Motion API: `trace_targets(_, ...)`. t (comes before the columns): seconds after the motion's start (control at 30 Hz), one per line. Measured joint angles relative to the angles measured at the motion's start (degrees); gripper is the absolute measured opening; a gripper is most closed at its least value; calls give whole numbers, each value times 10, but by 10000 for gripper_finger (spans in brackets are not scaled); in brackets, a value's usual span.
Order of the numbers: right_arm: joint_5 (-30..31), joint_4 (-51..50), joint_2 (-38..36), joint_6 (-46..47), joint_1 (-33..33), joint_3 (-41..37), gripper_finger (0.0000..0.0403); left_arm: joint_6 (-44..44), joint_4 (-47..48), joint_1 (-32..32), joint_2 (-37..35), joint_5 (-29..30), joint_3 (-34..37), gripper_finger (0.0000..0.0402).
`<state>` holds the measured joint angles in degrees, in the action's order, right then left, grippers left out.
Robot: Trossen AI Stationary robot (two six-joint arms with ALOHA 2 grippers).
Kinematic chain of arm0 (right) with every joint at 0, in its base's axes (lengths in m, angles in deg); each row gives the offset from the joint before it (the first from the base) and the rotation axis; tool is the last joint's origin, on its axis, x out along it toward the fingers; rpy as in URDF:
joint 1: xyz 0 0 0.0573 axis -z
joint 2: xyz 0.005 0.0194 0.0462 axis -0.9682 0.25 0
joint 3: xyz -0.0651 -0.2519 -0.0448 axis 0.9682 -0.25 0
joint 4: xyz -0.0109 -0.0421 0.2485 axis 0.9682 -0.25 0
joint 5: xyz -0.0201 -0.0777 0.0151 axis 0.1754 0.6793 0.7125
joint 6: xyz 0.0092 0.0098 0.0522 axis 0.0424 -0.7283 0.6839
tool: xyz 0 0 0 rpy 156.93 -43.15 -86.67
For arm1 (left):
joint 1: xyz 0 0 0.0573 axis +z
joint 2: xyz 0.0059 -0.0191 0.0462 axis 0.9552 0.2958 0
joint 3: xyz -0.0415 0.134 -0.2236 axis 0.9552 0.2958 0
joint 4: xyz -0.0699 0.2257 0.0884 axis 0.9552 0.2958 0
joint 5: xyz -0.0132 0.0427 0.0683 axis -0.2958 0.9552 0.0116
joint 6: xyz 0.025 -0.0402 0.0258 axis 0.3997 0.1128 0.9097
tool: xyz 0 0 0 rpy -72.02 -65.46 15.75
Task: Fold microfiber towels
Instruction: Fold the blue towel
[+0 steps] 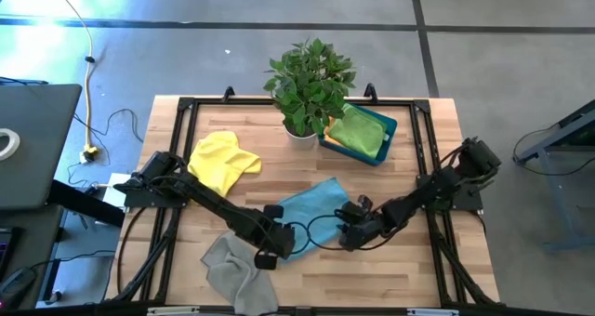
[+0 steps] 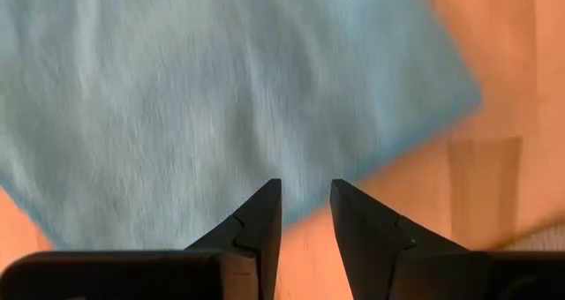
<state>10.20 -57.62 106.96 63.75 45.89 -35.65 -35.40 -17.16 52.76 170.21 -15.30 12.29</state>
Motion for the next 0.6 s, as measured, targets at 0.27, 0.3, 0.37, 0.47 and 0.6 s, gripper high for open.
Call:
trace_targets(0.27,30,-170,-48,-25,21,-3,144,-20,18,0,0,-1,0,90)
trace_targets(0.3,29,-180,-57,-27,24,-5,144,-20,18,-1,0,-2,0,90)
trace_targets(0.37,24,-178,-72,-42,28,-7,144,-20,18,-4,0,-2,0,90)
trace_targets(0.47,15,-104,-92,-89,20,-5,144,-21,17,-7,0,-2,0,90)
trace_targets(0.6,-8,22,-93,-190,-3,-5,144,-29,18,-11,0,-1,0,90)
